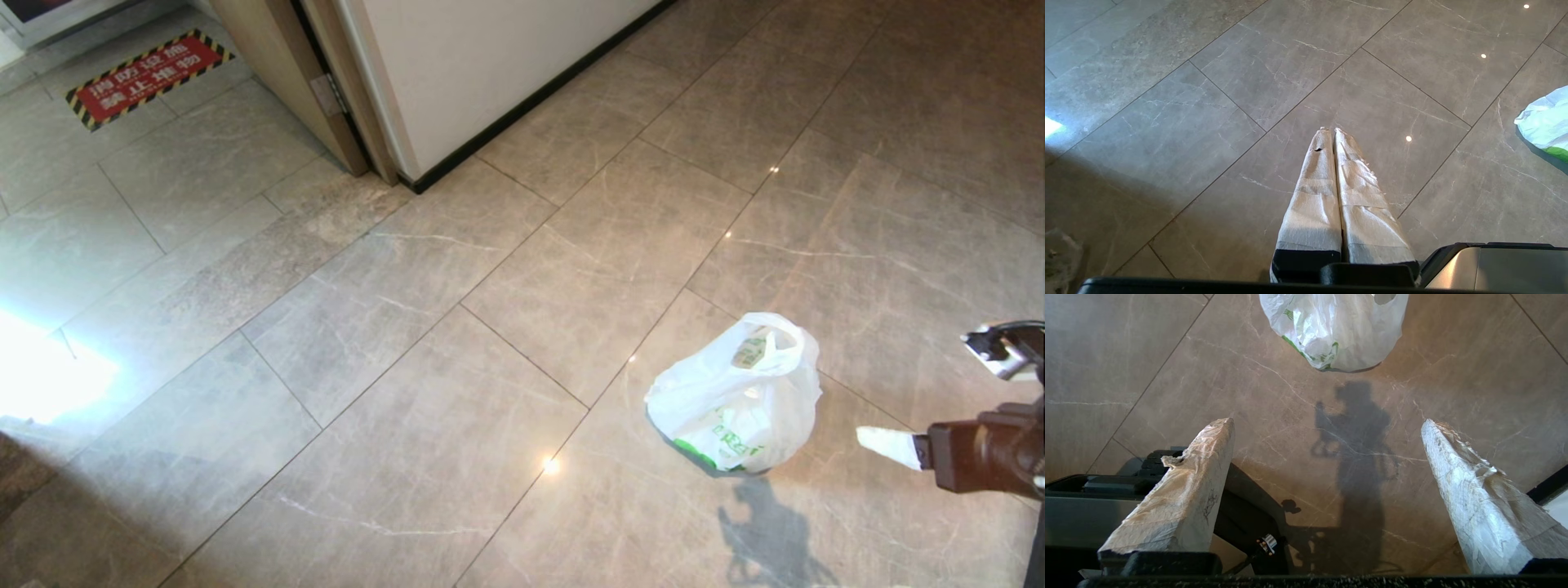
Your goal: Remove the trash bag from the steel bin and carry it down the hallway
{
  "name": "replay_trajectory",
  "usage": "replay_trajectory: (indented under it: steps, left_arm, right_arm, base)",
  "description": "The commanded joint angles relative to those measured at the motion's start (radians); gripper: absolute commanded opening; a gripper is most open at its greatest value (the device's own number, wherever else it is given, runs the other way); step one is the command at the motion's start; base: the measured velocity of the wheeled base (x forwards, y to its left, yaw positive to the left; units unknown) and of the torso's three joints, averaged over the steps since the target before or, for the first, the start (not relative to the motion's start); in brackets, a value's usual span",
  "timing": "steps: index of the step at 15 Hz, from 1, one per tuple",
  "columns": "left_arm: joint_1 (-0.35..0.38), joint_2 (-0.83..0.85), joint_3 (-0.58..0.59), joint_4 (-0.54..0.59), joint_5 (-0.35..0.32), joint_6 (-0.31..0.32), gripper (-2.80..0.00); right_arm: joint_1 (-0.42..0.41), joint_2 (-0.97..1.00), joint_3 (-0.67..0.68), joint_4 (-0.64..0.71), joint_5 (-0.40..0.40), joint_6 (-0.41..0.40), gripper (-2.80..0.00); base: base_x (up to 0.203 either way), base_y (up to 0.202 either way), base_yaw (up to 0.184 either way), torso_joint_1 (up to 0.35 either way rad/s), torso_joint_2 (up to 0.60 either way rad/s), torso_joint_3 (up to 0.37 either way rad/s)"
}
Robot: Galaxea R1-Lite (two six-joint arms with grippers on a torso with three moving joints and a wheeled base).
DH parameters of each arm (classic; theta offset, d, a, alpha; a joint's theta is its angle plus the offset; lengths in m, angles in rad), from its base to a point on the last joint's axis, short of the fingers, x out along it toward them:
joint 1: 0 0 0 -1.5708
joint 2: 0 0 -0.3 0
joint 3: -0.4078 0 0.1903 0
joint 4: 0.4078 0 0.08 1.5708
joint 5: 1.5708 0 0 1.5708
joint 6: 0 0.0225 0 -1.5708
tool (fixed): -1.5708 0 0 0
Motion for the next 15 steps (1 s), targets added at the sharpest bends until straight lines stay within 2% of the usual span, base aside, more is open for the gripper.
replay_trajectory:
  steps: [1,6,7,10,15]
  left_arm:
    - [0.000,0.000,0.000,0.000,0.001,0.000,-2.80]
    - [0.000,0.000,0.000,0.000,0.001,-0.001,-2.80]
    - [0.000,0.000,0.000,0.000,0.001,-0.002,-2.80]
    - [0.000,0.000,0.000,0.000,0.001,0.000,-2.80]
    - [0.000,0.000,0.000,0.000,0.001,0.000,-2.80]
  right_arm:
    - [0.000,-0.232,0.104,0.000,0.003,0.003,0.00]
    - [0.007,-0.597,0.281,0.142,-0.003,0.005,0.00]
    - [0.008,-0.665,0.312,0.176,-0.003,0.009,-2.80]
    - [0.027,-0.790,0.379,0.268,-0.024,0.011,-2.80]
    - [0.046,-1.009,0.411,0.316,-0.067,-0.021,-2.80]
  base:
    - [0.000,0.000,0.000,0.000,0.00,0.000]
    - [0.000,0.000,0.000,0.000,0.00,0.000]
    - [0.000,0.000,0.000,0.000,0.00,0.000]
    - [0.000,0.000,0.000,0.000,0.00,0.000]
    - [0.000,0.000,0.000,0.000,0.00,0.000]
